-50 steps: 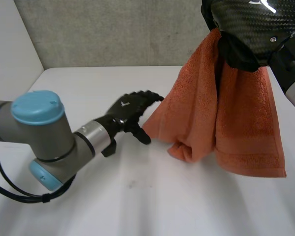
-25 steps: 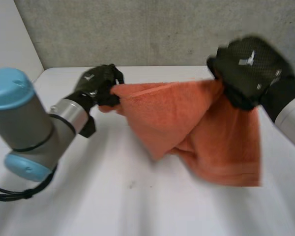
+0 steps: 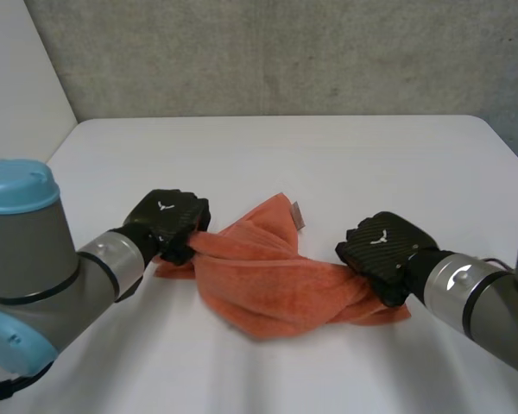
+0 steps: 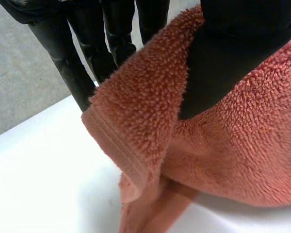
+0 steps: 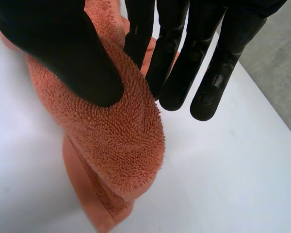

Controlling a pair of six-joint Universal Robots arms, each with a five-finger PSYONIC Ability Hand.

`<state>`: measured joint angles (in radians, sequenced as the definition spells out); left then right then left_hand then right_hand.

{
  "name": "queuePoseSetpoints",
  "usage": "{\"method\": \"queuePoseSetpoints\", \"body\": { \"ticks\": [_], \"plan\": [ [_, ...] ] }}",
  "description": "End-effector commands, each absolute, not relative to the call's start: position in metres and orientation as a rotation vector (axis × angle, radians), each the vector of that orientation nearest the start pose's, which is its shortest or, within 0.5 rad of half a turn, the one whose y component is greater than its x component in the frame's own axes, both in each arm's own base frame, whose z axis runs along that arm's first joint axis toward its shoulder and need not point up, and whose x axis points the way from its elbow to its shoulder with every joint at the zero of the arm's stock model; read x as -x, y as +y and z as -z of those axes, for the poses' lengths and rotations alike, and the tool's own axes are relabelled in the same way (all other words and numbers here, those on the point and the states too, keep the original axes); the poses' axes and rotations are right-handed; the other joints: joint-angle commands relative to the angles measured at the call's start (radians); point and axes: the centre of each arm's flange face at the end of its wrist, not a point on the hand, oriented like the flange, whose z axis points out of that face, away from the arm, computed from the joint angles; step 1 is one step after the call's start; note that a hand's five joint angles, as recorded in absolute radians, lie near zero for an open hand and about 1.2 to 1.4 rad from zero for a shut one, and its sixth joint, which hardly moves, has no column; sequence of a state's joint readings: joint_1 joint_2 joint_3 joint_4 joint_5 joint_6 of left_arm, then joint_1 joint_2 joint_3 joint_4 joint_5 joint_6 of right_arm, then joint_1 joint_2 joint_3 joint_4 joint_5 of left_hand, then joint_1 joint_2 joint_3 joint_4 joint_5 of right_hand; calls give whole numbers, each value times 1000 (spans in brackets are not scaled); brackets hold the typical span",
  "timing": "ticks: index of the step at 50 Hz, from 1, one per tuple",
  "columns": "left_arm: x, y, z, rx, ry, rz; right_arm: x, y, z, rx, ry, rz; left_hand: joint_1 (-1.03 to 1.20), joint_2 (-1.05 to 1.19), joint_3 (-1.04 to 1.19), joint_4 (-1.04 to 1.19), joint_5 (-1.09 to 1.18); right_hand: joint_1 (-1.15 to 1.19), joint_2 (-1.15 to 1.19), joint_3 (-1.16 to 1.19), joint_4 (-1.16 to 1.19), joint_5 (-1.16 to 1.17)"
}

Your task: Fold the laundry

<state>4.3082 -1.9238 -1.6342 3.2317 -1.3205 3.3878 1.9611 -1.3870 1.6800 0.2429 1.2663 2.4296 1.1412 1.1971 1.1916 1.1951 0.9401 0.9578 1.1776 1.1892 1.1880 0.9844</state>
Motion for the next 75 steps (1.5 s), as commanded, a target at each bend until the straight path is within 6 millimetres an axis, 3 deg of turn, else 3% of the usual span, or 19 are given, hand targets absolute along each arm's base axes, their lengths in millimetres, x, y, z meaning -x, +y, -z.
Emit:
{"method": "queuePoseSetpoints", "body": {
  "ticks": [1, 5, 9, 10, 12, 16, 17, 24, 26, 30, 35, 40, 49, 64, 75],
  "plan": [
    [294, -291, -171, -1108, 2443, 2145, -270, -204, -190, 1504, 2095, 1536, 255, 199, 205, 201, 282, 438, 219, 207, 208, 237],
    [305, -313, -159, -1103, 2392, 2204, -271, -211, -184, 1433, 2130, 1579, 255, 199, 205, 201, 282, 438, 219, 207, 208, 237],
    [310, -321, -150, -1111, 2392, 2206, -271, -220, -181, 1385, 2162, 1637, -178, -234, -228, -232, -151, 438, 219, 207, 208, 237],
    [311, -320, -151, -1113, 2396, 2207, -270, -223, -179, 1376, 2176, 1658, -484, -540, -535, -538, -458, 438, 219, 207, 208, 237],
    [312, -316, -152, -1121, 2401, 2205, -269, -226, -176, 1367, 2197, 1663, -727, -783, -777, -781, -700, 438, 219, 207, 208, 237],
    [310, -305, -165, -1126, 2387, 2222, -266, -231, -173, 1344, 2220, 1686, -822, -878, -872, -876, -795, 438, 219, 207, 208, 237],
    [304, -296, -178, -1113, 2368, 2242, -266, -232, -173, 1343, 2219, 1688, -877, -933, -928, -931, -851, 438, 219, 207, 208, 237],
    [281, -283, -204, -1026, 2327, 2274, -266, -232, -172, 1342, 2216, 1695, -881, -937, -931, -935, -854, 438, 219, 207, 208, 237],
    [265, -283, -209, -939, 2322, 2252, -266, -232, -171, 1342, 2217, 1693, -869, -925, -919, -923, -842, 438, 219, 207, 208, 237],
    [247, -282, -205, -837, 2343, 2187, -266, -229, -166, 1352, 2223, 1666, -822, -878, -872, -876, -795, 438, 219, 207, 208, 237],
    [233, -266, -179, -782, 2481, 1972, -266, -228, -160, 1358, 2234, 1643, -684, -740, -735, -738, -658, 438, 219, 207, 208, 237],
    [231, -261, -174, -777, 2536, 1911, -266, -227, -158, 1364, 2238, 1630, -675, -731, -726, -729, -649, 438, 219, 207, 208, 237],
    [229, -265, -159, -581, 2730, 1859, -266, -224, -151, 1375, 2251, 1597, -470, -526, -520, -524, -443, 438, 219, 207, 208, 237],
    [233, -276, -138, -588, 2770, 1804, -265, -223, -148, 1379, 2255, 1589, -473, -529, -523, -527, -446, 438, 219, 207, 208, 237],
    [240, -289, -133, -601, 2752, 1833, -266, -221, -147, 1387, 2253, 1585, -452, -508, -503, -506, -426, 438, 219, 207, 208, 237]
  ]
}}
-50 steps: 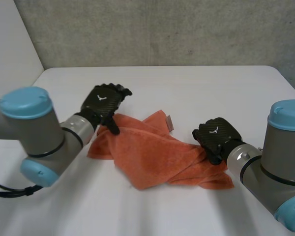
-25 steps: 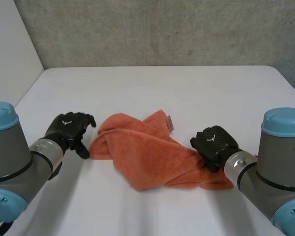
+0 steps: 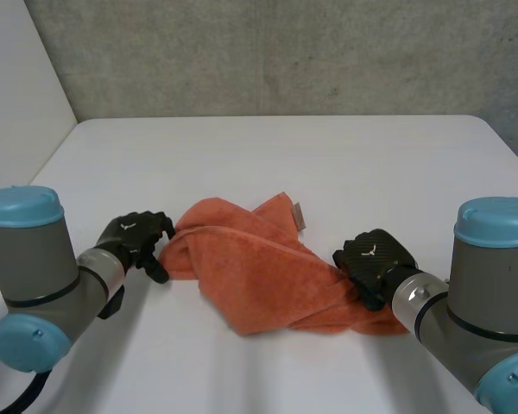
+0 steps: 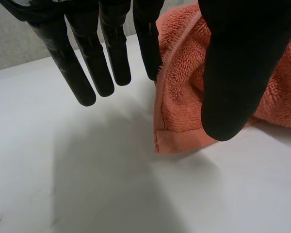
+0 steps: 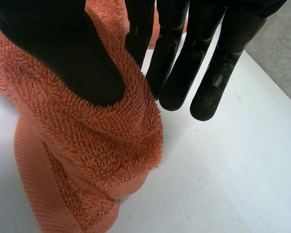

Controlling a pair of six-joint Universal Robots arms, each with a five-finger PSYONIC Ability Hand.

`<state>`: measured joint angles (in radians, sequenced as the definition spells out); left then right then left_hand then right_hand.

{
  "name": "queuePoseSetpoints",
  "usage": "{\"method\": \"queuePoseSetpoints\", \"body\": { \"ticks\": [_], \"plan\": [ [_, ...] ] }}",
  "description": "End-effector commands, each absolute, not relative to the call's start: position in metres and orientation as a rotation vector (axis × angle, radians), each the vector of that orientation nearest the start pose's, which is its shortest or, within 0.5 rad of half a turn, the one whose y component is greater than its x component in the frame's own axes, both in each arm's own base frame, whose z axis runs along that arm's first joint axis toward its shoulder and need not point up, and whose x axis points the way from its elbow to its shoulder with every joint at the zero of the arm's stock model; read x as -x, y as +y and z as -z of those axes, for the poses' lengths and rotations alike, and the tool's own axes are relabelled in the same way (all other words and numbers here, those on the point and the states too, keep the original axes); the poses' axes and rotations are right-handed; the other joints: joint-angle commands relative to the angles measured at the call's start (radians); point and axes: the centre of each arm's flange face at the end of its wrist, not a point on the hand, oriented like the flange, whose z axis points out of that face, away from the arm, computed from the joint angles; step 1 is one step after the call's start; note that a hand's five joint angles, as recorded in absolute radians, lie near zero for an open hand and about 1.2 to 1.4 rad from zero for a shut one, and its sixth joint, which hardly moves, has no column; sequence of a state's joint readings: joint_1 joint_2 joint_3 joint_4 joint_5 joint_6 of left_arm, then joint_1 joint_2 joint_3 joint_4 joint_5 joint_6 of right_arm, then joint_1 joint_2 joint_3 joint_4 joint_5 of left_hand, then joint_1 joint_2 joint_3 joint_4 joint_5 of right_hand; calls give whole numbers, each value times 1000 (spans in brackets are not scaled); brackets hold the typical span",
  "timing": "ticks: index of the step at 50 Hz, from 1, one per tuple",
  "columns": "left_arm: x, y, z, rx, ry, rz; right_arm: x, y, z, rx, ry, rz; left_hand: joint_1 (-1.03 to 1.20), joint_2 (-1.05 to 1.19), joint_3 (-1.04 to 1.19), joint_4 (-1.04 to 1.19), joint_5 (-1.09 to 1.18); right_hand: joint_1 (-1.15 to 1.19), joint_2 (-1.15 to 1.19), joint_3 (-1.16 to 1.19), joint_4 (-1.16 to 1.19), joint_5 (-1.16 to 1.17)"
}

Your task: Fold the laundry

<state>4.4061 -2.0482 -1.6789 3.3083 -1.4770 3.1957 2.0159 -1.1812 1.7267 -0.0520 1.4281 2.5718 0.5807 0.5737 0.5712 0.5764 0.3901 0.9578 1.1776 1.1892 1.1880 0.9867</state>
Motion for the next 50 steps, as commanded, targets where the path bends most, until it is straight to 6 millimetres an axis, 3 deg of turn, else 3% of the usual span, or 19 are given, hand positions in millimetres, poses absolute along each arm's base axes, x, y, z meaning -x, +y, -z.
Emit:
{"method": "queuePoseSetpoints", "body": {
  "ticks": [1, 13, 16, 20, 23, 26, 28, 30, 31, 32, 36, 42, 47, 48, 50],
  "plan": [
    [242, -290, -132, -608, 2752, 1836, -265, -221, -147, 1387, 2254, 1583, 155, 162, 164, 159, 171, 438, 219, 207, 208, 235],
    [255, -289, -123, -654, 2779, 1826, -265, -222, -147, 1386, 2257, 1587, 531, 538, 540, 535, 547, 438, 219, 207, 208, 235],
    [258, -287, -122, -664, 2782, 1827, -264, -224, -149, 1379, 2258, 1599, 815, 822, 825, 819, 831, 438, 219, 207, 208, 235],
    [257, -288, -130, -653, 2760, 1854, -263, -228, -155, 1366, 2259, 1628, 816, 823, 825, 820, 832, 438, 219, 207, 208, 235],
    [252, -288, -156, -631, 2698, 1948, -263, -230, -161, 1361, 2256, 1652, 816, 823, 825, 820, 832, 438, 219, 207, 208, 235],
    [249, -284, -183, -622, 2631, 2045, -262, -231, -182, 1344, 2222, 1732, 816, 823, 825, 820, 832, 438, 219, 207, 208, 235],
    [244, -274, -219, -622, 2531, 2175, -260, -226, -202, 1341, 2194, 1781, 816, 823, 825, 820, 832, 438, 219, 207, 208, 235],
    [240, -268, -241, -606, 2461, 2257, -258, -222, -216, 1342, 2182, 1798, 816, 823, 825, 820, 832, 438, 219, 207, 208, 235],
    [240, -268, -241, -606, 2461, 2257, -257, -220, -223, 1340, 2178, 1809, 816, 823, 825, 820, 832, 438, 219, 207, 208, 235],
    [234, -257, -269, -598, 2376, 2353, -255, -216, -238, 1339, 2167, 1828, 816, 823, 825, 820, 832, 438, 219, 207, 208, 235],
    [227, -237, -292, -660, 2292, 2395, -248, -208, -262, 1341, 2165, 1846, 816, 823, 825, 820, 832, 438, 219, 207, 208, 235],
    [225, -223, -284, -849, 2276, 2261, -242, -190, -286, 1422, 2166, 1810, 816, 823, 825, 820, 832, 438, 219, 207, 208, 235],
    [222, -224, -264, -927, 2295, 2122, -240, -186, -271, 1590, 2219, 1671, 816, 823, 825, 820, 832, 438, 219, 207, 208, 235],
    [220, -232, -246, -965, 2316, 2024, -241, -188, -266, 1613, 2229, 1648, 816, 823, 825, 820, 832, 438, 219, 207, 208, 235],
    [217, -238, -235, -981, 2333, 1960, -242, -192, -256, 1649, 2249, 1598, 816, 823, 825, 820, 832, 438, 219, 207, 208, 235]
  ]
}}
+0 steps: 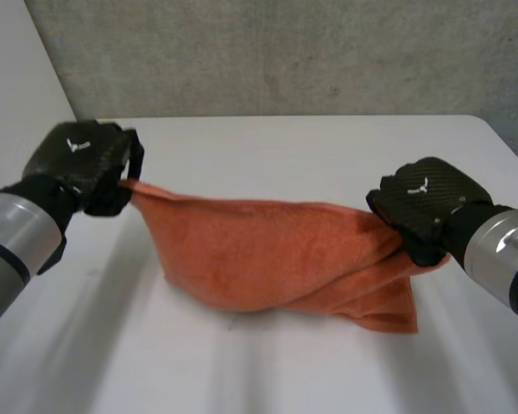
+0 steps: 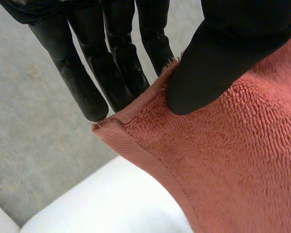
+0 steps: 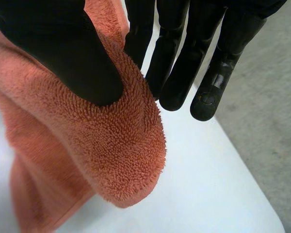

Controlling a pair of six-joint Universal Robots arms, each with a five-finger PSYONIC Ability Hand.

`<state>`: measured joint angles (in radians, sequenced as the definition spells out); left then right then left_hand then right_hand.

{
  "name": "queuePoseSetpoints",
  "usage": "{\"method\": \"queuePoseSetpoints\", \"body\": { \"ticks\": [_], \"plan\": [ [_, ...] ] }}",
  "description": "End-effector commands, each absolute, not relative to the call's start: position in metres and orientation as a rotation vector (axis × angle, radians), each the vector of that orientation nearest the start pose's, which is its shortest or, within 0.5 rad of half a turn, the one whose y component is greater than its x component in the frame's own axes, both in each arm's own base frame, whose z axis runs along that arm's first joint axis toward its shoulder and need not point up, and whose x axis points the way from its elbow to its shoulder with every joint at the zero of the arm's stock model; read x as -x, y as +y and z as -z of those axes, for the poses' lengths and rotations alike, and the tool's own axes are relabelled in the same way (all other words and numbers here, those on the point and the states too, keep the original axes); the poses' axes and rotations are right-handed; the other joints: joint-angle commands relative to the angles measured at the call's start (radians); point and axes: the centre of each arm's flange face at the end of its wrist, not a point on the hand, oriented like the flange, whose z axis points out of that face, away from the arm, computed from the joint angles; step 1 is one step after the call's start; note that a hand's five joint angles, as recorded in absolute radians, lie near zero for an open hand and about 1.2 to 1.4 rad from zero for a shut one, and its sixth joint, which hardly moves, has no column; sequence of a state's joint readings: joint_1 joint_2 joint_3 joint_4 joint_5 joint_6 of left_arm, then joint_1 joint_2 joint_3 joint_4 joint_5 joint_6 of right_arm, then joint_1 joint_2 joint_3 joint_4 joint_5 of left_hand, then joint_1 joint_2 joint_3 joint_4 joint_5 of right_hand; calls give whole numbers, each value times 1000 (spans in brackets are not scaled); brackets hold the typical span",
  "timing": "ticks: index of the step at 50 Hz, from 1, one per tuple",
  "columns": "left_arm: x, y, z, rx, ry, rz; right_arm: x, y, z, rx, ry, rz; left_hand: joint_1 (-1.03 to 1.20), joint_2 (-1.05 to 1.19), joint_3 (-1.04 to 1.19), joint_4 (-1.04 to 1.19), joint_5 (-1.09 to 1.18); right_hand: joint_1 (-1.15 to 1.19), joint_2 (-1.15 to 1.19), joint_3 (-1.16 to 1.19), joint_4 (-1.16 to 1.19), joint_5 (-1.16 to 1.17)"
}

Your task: Fold the laundry

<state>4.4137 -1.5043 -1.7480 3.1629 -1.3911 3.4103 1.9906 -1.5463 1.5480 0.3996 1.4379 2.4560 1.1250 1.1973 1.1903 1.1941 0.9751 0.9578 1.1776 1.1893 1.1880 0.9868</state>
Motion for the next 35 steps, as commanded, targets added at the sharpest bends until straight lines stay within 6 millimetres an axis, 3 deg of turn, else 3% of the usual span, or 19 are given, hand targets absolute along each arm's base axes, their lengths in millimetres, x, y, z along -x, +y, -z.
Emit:
{"method": "queuePoseSetpoints", "body": {
  "ticks": [1, 5, 8, 9, 11, 13, 14, 15, 16, 18, 19, 20, 22, 23, 25, 27, 30, 33, 35],
  "plan": [
    [216, -242, -229, -986, 2337, 1934, -245, -197, -244, 1674, 2265, 1541, 271, 199, 206, 202, 247, 438, 219, 207, 208, 235],
    [218, -259, -208, -1025, 2347, 1870, -254, -213, -225, 1681, 2287, 1500, 271, 199, 206, 202, 247, 438, 219, 207, 208, 235],
    [225, -281, -206, -1018, 2276, 1925, -258, -224, -222, 1670, 2275, 1544, 271, 199, 206, 202, 247, 438, 219, 207, 208, 235],
    [227, -287, -207, -1010, 2254, 1946, -266, -242, -224, 1641, 2238, 1670, 271, 199, 206, 202, 247, 438, 219, 207, 208, 235],
    [231, -301, -214, -985, 2189, 2001, -271, -258, -231, 1608, 2210, 1792, 271, 199, 206, 202, 247, 438, 219, 207, 208, 235],
    [243, -332, -249, -901, 1991, 2178, -278, -282, -255, 1526, 2147, 2023, 271, 199, 206, 202, 247, 438, 219, 207, 208, 235],
    [247, -338, -263, -873, 1923, 2238, -280, -290, -267, 1489, 2115, 2115, 271, 199, 206, 202, 247, 438, 219, 207, 208, 235],
    [251, -343, -279, -844, 1855, 2297, -284, -303, -294, 1389, 2036, 2306, 271, 199, 206, 202, 247, 438, 219, 207, 208, 235],
    [256, -350, -313, -774, 1709, 2423, -286, -308, -309, 1332, 1984, 2400, 271, 199, 206, 202, 247, 438, 219, 207, 208, 235],
    [260, -354, -348, -699, 1547, 2539, -288, -315, -337, 1225, 1867, 2568, 271, 199, 206, 202, 247, 438, 219, 207, 208, 235],
    [261, -354, -367, -659, 1459, 2596, -290, -318, -364, 1119, 1733, 2716, 271, 199, 206, 202, 247, 438, 219, 207, 208, 235],
    [258, -351, -402, -570, 1288, 2694, -290, -316, -380, 1061, 1655, 2787, 271, 199, 206, 202, 247, 438, 219, 207, 208, 235],
    [254, -342, -433, -495, 1129, 2779, -289, -307, -410, 955, 1494, 2910, 271, 199, 206, 202, 247, 438, 219, 207, 208, 235],
    [252, -338, -445, -462, 1063, 2809, -285, -295, -437, 854, 1357, 2996, 271, 199, 206, 202, 247, 438, 219, 207, 208, 235],
    [247, -326, -469, -392, 919, 2876, -279, -285, -454, 783, 1275, 3045, 271, 199, 206, 202, 247, 438, 219, 207, 208, 235],
    [248, -319, -470, -386, 909, 2896, -277, -279, -453, 785, 1272, 3034, 271, 199, 206, 202, 247, 438, 219, 207, 208, 235],
    [248, -322, -448, -421, 1007, 2867, -280, -279, -413, 911, 1439, 2895, 271, 199, 206, 202, 247, 438, 219, 207, 208, 235],
    [248, -325, -409, -474, 1181, 2812, -280, -279, -382, 999, 1573, 2786, 271, 199, 206, 202, 247, 438, 219, 207, 208, 235],
    [248, -324, -387, -503, 1279, 2779, -278, -275, -349, 1086, 1703, 2664, 271, 199, 206, 202, 247, 438, 219, 207, 208, 235]
  ]
}}
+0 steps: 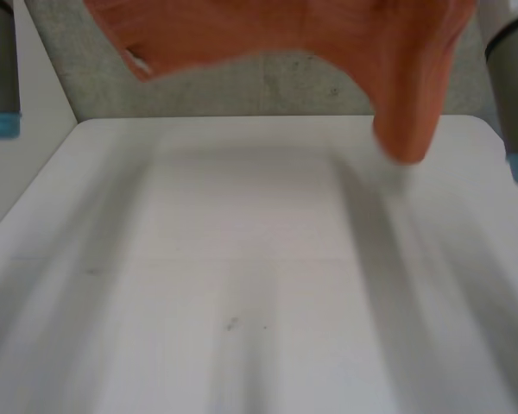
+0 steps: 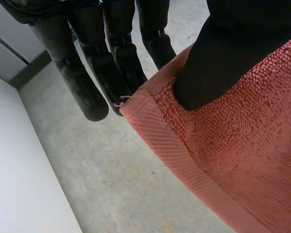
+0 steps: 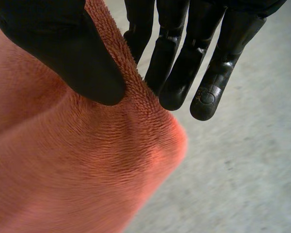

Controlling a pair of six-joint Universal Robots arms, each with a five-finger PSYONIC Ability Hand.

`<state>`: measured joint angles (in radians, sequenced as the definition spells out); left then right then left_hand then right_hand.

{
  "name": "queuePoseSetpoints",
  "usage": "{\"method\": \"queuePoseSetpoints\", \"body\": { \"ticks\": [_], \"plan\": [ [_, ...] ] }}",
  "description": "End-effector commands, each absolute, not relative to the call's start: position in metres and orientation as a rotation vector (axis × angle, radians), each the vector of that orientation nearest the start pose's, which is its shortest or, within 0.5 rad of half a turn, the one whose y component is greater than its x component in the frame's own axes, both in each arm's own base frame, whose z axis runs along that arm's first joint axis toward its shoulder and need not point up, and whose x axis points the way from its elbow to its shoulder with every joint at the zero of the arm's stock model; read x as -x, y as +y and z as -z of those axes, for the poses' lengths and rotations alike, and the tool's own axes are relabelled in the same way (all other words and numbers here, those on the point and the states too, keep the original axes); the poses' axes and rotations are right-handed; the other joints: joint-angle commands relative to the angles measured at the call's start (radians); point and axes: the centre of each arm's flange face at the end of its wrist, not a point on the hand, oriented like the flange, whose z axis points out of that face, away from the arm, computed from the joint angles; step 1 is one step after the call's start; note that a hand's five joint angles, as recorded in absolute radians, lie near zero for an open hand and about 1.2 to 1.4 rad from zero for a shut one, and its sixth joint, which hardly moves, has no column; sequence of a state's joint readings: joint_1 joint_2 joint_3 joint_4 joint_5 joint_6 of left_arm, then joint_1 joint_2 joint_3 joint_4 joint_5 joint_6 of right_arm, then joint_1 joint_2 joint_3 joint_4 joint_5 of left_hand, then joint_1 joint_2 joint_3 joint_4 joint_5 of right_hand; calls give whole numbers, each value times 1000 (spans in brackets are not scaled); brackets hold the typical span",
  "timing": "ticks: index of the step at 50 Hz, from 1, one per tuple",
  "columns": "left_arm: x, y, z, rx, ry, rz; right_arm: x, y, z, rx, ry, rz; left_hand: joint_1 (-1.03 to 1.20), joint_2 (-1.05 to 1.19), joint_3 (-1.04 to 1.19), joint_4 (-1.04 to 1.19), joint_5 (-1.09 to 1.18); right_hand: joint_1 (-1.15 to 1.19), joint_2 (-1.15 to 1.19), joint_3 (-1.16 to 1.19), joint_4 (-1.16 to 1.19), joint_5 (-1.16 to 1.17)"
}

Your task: Fold the laundry

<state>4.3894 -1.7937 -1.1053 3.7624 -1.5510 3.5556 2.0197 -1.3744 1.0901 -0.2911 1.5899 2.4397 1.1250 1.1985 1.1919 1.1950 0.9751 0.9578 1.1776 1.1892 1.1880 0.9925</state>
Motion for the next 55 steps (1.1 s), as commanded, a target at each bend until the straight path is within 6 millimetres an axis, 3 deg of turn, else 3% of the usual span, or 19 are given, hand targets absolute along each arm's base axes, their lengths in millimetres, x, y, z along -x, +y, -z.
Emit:
{"method": "queuePoseSetpoints", "body": {
  "ticks": [1, 2, 3, 4, 5, 6, 9, 12, 13, 18, 19, 20, 21, 25, 33, 37, 44, 50, 55],
  "plan": [
    [248, -324, -387, -503, 1280, 2778, -278, -275, -349, 1086, 1703, 2664, 271, 198, 204, 201, 247, 438, 219, 207, 208, 229],
    [246, -324, -362, -527, 1388, 2733, -276, -271, -319, 1155, 1811, 2551, 271, 198, 204, 201, 247, 438, 219, 207, 208, 229],
    [244, -322, -336, -558, 1494, 2681, -275, -271, -318, 1155, 1812, 2550, 271, 198, 204, 201, 247, 438, 219, 207, 208, 229],
    [243, -321, -323, -574, 1544, 2655, -274, -270, -306, 1179, 1856, 2506, 271, 198, 204, 201, 247, 438, 219, 207, 208, 229],
    [243, -320, -323, -574, 1545, 2655, -273, -266, -280, 1234, 1940, 2405, 271, 198, 204, 201, 247, 438, 219, 207, 208, 229],
    [242, -316, -299, -604, 1636, 2598, -273, -266, -279, 1234, 1941, 2404, 271, 198, 204, 201, 247, 438, 219, 207, 208, 229],
    [235, -300, -237, -675, 1862, 2426, -274, -239, -205, 1428, 2141, 2047, 271, 198, 204, 201, 247, 438, 219, 207, 208, 229],
    [231, -292, -212, -700, 1957, 2341, -271, -216, -175, 1547, 2243, 1788, 271, 198, 204, 201, 247, 438, 219, 207, 208, 229],
    [231, -292, -212, -700, 1958, 2340, -270, -211, -171, 1564, 2266, 1732, 271, 198, 204, 201, 247, 438, 219, 207, 208, 229],
    [220, -286, -194, -698, 2032, 2257, -264, -194, -171, 1613, 2336, 1526, 271, 198, 204, 201, 247, 419, 199, 188, 189, 210],
    [219, -284, -192, -699, 2040, 2248, -263, -193, -176, 1600, 2342, 1515, 271, 198, 204, 201, 247, 134, -86, -97, -96, -75],
    [219, -284, -192, -699, 2041, 2248, -263, -193, -176, 1600, 2342, 1514, 271, 198, 204, 201, 247, 131, -89, -100, -99, -78],
    [219, -278, -190, -714, 2057, 2235, -263, -193, -186, 1572, 2333, 1552, 271, 198, 204, 201, 247, -75, -295, -307, -305, -284],
    [217, -270, -194, -734, 2068, 2232, -262, -195, -221, 1458, 2271, 1715, 271, 198, 204, 201, 247, -387, -607, -618, -617, -596],
    [207, -251, -212, -760, 2075, 2237, -268, -212, -264, 1422, 2098, 1899, 271, 198, 204, 201, 247, -482, -702, -714, -713, -692],
    [204, -247, -215, -759, 2076, 2234, -270, -224, -273, 1483, 2028, 1944, 271, 198, 204, 201, 247, -482, -702, -714, -713, -692],
    [202, -238, -215, -764, 2083, 2229, -286, -253, -252, 1843, 1836, 1935, 271, 198, 204, 201, 247, -479, -699, -711, -710, -689],
    [200, -233, -211, -761, 2098, 2218, -300, -266, -239, 2014, 1679, 1926, 271, 198, 204, 201, 247, -471, -690, -702, -701, -680],
    [200, -232, -210, -762, 2105, 2215, -313, -281, -201, 2102, 1588, 1783, 271, 198, 204, 201, 247, -471, -690, -702, -701, -680]
  ]
}}
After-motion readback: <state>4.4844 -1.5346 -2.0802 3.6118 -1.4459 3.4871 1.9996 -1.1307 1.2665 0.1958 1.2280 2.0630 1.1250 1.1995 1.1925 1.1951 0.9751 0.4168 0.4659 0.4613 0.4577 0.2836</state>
